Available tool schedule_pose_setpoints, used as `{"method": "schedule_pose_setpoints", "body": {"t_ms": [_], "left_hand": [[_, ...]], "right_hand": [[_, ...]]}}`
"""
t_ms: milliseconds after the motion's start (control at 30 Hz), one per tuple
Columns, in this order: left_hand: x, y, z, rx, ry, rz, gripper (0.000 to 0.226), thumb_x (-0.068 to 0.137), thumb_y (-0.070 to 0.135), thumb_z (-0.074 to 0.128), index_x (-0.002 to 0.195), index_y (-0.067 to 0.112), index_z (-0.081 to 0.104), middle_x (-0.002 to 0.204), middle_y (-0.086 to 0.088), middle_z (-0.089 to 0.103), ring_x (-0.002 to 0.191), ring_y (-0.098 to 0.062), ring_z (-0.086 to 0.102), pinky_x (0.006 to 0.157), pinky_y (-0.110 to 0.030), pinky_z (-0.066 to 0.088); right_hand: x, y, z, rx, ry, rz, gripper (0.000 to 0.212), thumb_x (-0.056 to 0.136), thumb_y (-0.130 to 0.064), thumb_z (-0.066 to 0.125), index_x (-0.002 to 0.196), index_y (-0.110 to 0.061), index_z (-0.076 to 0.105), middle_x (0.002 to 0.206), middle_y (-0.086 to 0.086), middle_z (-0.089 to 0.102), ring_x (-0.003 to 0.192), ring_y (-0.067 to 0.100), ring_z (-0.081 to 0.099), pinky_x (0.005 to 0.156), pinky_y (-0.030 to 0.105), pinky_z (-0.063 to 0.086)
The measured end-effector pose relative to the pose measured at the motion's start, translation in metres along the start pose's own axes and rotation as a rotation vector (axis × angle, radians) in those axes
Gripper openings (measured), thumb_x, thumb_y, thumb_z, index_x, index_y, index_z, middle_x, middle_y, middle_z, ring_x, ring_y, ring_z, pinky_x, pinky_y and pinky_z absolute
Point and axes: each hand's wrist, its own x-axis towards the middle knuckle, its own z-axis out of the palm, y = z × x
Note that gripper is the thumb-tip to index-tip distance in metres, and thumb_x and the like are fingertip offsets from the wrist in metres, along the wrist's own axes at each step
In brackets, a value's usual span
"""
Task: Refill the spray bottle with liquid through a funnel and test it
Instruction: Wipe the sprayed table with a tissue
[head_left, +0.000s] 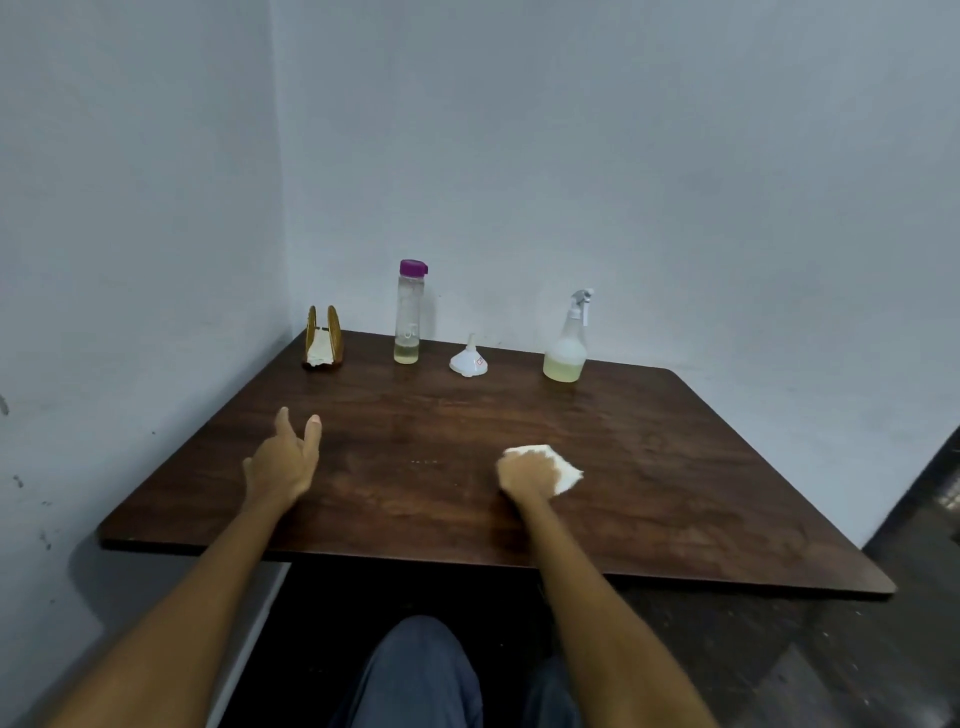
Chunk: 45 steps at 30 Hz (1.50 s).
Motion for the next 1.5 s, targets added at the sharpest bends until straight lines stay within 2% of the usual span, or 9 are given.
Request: {"method": "schedule_pose_setpoints", "body": {"t_ms": [167,233,333,567,767,900,1000,1267,1500], "left_hand": [[-0.013,-0.007,0.0,-0.111,0.207,0.054,0.057,0.101,0.038,0.03,0.145,0.003,0.028,0.12,-0.016,0.063,0.114,-0.039,0.056,0.102,-0.056,0.032],[-0.014,-0.008,-0.003,-0.105,0.178,0.055,0.055,0.101,0.038,0.029,0.145,0.003,0.028,0.122,-0.018,0.061,0.116,-0.039,0.054,0.103,-0.055,0.032],[-0.015,-0.007,-0.01,-0.028,0.144,0.048,0.055,0.102,0.038,0.026,0.145,0.004,0.027,0.122,-0.02,0.061,0.118,-0.039,0.053,0.103,-0.052,0.031],[-0.035,0.007,0.006,0.089,0.069,0.113,0.058,0.101,0.041,0.024,0.146,0.005,0.024,0.11,-0.013,0.068,0.114,-0.035,0.056,0.105,-0.05,0.027],[-0.039,0.023,0.01,0.084,0.052,0.146,0.06,0.1,0.046,0.022,0.147,0.007,0.024,0.105,-0.007,0.071,0.114,-0.031,0.057,0.104,-0.05,0.028],[-0.05,0.027,0.015,0.128,0.046,0.195,0.06,0.1,0.045,0.022,0.146,0.007,0.024,0.099,-0.006,0.071,0.107,-0.031,0.06,0.102,-0.048,0.03],[-0.051,0.024,0.014,0.114,0.088,0.205,0.058,0.101,0.043,0.023,0.146,0.006,0.026,0.093,-0.006,0.071,0.102,-0.03,0.061,0.101,-0.048,0.03],[-0.057,0.017,0.019,0.113,0.098,0.169,0.055,0.101,0.039,0.025,0.143,0.004,0.03,0.102,-0.013,0.07,0.112,-0.036,0.056,0.102,-0.051,0.029],[-0.073,0.034,0.028,0.169,0.066,0.226,0.056,0.101,0.039,0.025,0.145,0.003,0.029,0.103,-0.013,0.069,0.11,-0.036,0.056,0.103,-0.049,0.029]], "right_hand": [[-0.076,-0.093,0.035,0.009,-0.074,-0.592,0.036,0.076,-0.025,0.048,0.102,-0.014,0.07,0.107,0.006,0.067,0.102,0.027,0.063,0.094,0.036,0.04],[-0.102,-0.109,0.04,0.054,-0.23,-0.804,0.038,0.087,-0.021,0.045,0.116,-0.002,0.06,0.123,0.02,0.058,0.115,0.035,0.053,0.1,0.04,0.038],[-0.114,-0.105,0.038,0.086,-0.357,-0.969,0.043,0.094,-0.019,0.041,0.132,0.001,0.045,0.139,0.02,0.044,0.129,0.034,0.038,0.108,0.042,0.029],[-0.053,-0.014,0.017,0.212,-0.2,-0.789,0.033,0.095,-0.02,0.04,0.119,-0.006,0.057,0.132,0.015,0.054,0.122,0.03,0.05,0.101,0.034,0.036],[0.013,0.089,-0.006,0.243,0.009,-0.313,0.04,0.098,-0.022,0.034,0.119,0.002,0.058,0.128,0.019,0.058,0.122,0.032,0.051,0.103,0.034,0.036],[0.007,0.089,0.002,0.212,0.029,-0.192,0.045,0.096,-0.025,0.033,0.12,0.003,0.058,0.128,0.019,0.055,0.123,0.035,0.046,0.107,0.039,0.032],[-0.023,0.054,0.015,0.154,0.064,-0.22,0.045,0.089,-0.029,0.038,0.113,-0.001,0.063,0.119,0.017,0.062,0.112,0.034,0.055,0.1,0.041,0.04],[-0.143,-0.034,0.032,0.207,-0.229,-0.867,0.039,0.096,-0.021,0.038,0.124,0.003,0.052,0.133,0.022,0.048,0.123,0.036,0.044,0.102,0.042,0.035],[-0.094,0.063,-0.003,0.25,-0.093,-0.628,0.038,0.099,-0.027,0.034,0.124,-0.008,0.055,0.133,0.012,0.055,0.123,0.03,0.052,0.099,0.036,0.041]]}}
